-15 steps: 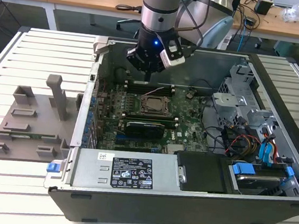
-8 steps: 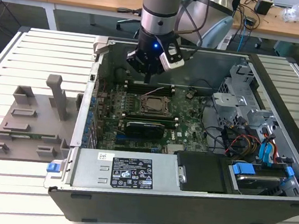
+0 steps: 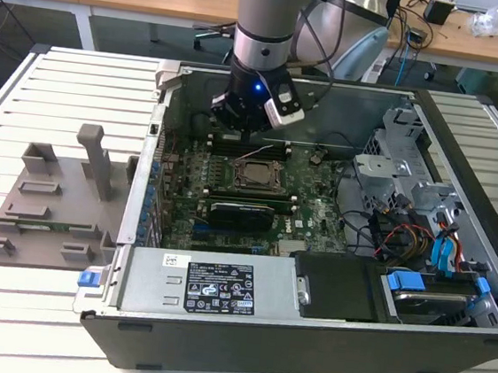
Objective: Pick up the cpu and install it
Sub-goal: 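Install the first cpu locking lever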
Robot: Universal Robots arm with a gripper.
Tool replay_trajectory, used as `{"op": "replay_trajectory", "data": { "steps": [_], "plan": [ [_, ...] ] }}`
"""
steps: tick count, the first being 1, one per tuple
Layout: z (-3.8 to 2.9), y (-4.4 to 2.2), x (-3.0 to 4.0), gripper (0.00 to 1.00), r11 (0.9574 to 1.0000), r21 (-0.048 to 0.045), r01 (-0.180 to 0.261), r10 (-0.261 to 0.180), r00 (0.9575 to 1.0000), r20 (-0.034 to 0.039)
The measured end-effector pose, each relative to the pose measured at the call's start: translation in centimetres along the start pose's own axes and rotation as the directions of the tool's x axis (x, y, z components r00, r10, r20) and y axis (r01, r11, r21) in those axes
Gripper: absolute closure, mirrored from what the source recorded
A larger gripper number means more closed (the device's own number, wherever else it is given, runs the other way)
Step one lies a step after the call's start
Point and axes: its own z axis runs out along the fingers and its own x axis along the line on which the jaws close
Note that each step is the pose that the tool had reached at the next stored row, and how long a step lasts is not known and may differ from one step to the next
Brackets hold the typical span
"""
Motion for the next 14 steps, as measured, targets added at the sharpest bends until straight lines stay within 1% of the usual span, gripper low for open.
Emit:
{"op": "replay_trajectory", "data": {
  "steps": [4,12,13,14],
  "plan": [
    [0.42,-0.05,-0.2,0.89,0.9995,0.0008,0.032,-0.032,0.9995,-0.0032],
    [0.97,-0.16,-1.4,0.89,0.9995,0.0007,0.032,-0.032,0.9995,-0.0031],
    [1.1,-0.19,-1.71,0.89,0.9995,0.0008,0.032,-0.032,0.9995,-0.0032],
    [1.15,-0.2,-1.84,0.89,0.9995,0.0008,0.032,-0.032,0.9995,-0.0033]
  ]
}}
